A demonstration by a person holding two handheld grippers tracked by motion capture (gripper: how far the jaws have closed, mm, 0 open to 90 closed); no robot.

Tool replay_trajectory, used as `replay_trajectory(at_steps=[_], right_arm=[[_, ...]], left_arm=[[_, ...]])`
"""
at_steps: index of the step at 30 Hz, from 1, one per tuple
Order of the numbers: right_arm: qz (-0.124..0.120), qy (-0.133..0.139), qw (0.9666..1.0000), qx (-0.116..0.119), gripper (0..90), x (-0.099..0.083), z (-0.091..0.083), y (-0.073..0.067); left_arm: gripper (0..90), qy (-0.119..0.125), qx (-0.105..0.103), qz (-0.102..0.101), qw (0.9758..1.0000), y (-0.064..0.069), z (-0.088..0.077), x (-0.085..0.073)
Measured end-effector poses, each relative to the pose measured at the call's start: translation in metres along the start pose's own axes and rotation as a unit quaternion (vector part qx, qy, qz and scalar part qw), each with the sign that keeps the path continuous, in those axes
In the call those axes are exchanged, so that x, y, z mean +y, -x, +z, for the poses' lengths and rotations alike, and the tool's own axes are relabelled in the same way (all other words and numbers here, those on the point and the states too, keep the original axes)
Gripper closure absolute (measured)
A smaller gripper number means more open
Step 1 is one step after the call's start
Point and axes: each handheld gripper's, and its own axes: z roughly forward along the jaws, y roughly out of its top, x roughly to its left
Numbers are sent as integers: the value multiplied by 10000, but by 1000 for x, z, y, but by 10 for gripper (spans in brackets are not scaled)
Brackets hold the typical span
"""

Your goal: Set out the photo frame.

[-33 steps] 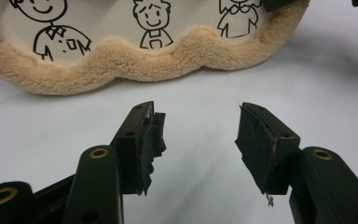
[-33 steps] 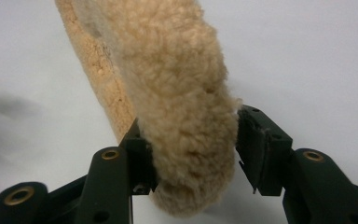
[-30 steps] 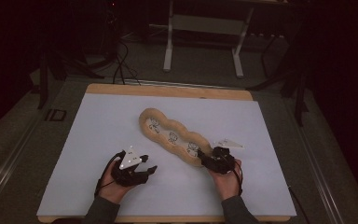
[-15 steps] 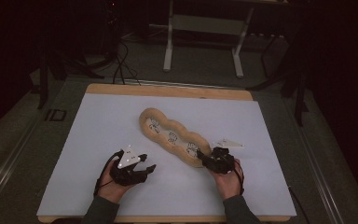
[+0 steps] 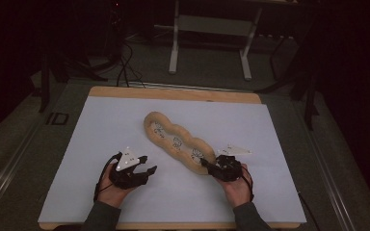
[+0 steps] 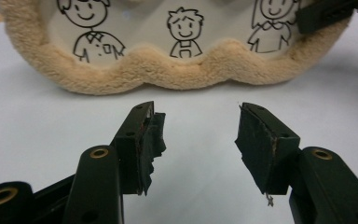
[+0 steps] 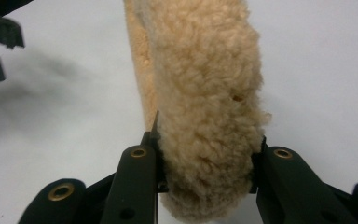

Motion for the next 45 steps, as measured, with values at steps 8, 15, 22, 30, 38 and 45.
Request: replay_trajectory(at_steps=[8,15,22,30,38,45], right_arm=[[-159,17,9994,306,682,1,-4,-6],[-267,78,9980,563,684,2,-10,-10],[-426,83,9955,846,685,3,-14,-13],[-531,54,9925,1100,684,2,-18,-13],[-503,-78,9944,927,678,-1,-17,-6],[-448,-234,9966,648,673,-4,-14,0]], left_arm=[[475,99,206,-189,9996,-10,-4,-1],[476,142,442,-341,9983,-18,-8,-2],[474,157,642,-376,9971,-23,-11,-2],[475,155,1006,-347,9942,-27,-13,-2],[477,139,1359,-276,9902,-32,-1,3],[491,125,1738,-534,9832,-56,13,10]])
